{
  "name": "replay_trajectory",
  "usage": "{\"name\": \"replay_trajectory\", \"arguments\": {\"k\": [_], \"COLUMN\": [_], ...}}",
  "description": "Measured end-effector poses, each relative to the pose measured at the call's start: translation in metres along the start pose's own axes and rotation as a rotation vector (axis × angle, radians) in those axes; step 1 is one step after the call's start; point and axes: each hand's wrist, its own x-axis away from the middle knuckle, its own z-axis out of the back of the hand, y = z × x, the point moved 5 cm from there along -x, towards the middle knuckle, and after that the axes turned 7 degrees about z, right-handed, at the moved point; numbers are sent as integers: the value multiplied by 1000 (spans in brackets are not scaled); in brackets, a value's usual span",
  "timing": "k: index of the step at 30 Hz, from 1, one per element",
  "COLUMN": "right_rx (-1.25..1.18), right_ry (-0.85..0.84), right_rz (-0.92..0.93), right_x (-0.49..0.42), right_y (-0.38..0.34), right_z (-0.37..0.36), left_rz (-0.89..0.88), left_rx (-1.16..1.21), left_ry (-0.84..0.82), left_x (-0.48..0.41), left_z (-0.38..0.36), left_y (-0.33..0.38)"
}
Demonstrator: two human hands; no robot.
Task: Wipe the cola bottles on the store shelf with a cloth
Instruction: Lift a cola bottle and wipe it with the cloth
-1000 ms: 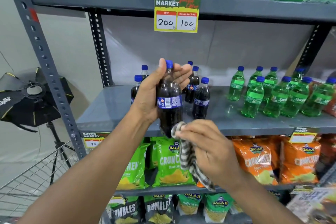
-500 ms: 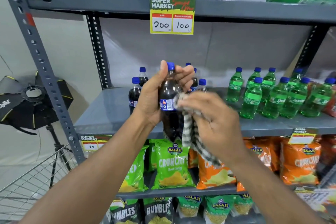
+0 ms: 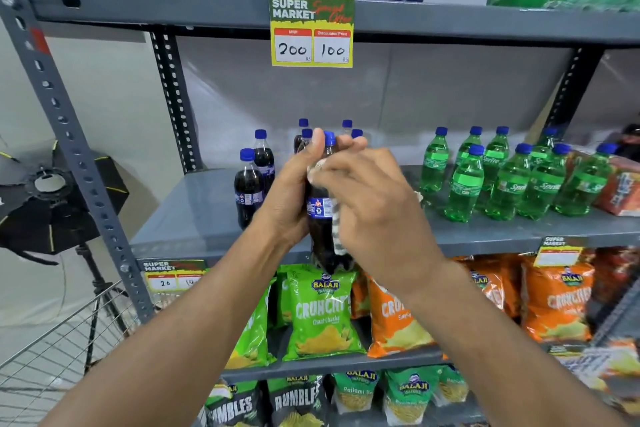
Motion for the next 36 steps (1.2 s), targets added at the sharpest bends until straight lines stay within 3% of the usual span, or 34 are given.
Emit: {"name": "replay_trajectory", "arguments": {"k": [4, 7, 14, 23, 30, 33, 36], "right_rx": [130, 130, 169, 130, 215, 264, 273], "right_ry": [-337, -455, -311, -442, -259, -316, -499], "right_rz": [160, 186, -18, 246, 97, 134, 254], "right_x": [35, 50, 1, 79, 18, 21, 53], "right_y": [-36, -46, -20, -43, -29, -38, -50], "right_z": [-14, -17, -3, -20, 2, 1, -11], "left_rz": [-69, -69, 2, -75, -10, -3, -20], "left_rx": [22, -56, -121, -167, -213, -258, -271], "left_ry": [68, 47, 15, 4, 8, 47, 81], "left_x": [1, 3, 6, 10, 9, 11, 11], "left_z": [11, 11, 3, 4, -3, 1, 4], "left_y": [3, 5, -2, 5, -3, -8, -11]}}
